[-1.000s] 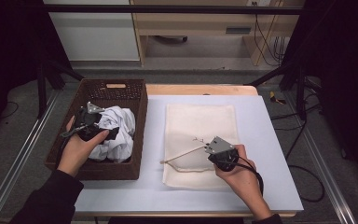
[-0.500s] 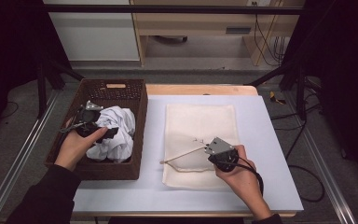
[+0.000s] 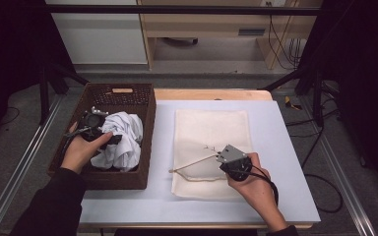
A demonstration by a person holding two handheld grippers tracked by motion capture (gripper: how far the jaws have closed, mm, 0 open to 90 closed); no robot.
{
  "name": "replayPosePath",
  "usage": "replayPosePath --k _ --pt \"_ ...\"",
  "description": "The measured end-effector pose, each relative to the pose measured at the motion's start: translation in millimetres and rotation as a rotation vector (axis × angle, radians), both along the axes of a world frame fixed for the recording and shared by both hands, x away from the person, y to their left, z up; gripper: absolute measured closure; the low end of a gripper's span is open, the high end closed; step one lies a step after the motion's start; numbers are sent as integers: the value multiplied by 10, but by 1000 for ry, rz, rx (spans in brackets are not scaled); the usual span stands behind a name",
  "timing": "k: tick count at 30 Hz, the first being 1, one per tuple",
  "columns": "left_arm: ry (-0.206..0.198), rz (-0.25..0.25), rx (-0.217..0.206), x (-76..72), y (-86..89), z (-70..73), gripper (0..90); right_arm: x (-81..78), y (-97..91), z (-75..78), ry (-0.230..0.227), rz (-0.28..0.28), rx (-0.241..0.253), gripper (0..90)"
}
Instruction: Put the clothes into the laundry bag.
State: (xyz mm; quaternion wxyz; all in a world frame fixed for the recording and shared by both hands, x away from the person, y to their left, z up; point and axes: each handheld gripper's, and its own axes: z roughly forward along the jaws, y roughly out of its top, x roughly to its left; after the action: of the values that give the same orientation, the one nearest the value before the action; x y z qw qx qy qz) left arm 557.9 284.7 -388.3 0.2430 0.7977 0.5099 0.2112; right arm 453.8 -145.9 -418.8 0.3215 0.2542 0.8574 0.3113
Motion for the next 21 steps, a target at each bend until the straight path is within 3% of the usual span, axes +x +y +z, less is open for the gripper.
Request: replayPosePath --k 10,16,21 --pt "58 33 -6 191 -60 -150 0 0 4 -22 8 4 -4 871" --pt "46 73 -8 246 7 -168 12 -2 -8 -17 8 1 -3 871" --pt "53 66 -19 259 38 -209 0 -2 -3 -19 9 3 -7 871"
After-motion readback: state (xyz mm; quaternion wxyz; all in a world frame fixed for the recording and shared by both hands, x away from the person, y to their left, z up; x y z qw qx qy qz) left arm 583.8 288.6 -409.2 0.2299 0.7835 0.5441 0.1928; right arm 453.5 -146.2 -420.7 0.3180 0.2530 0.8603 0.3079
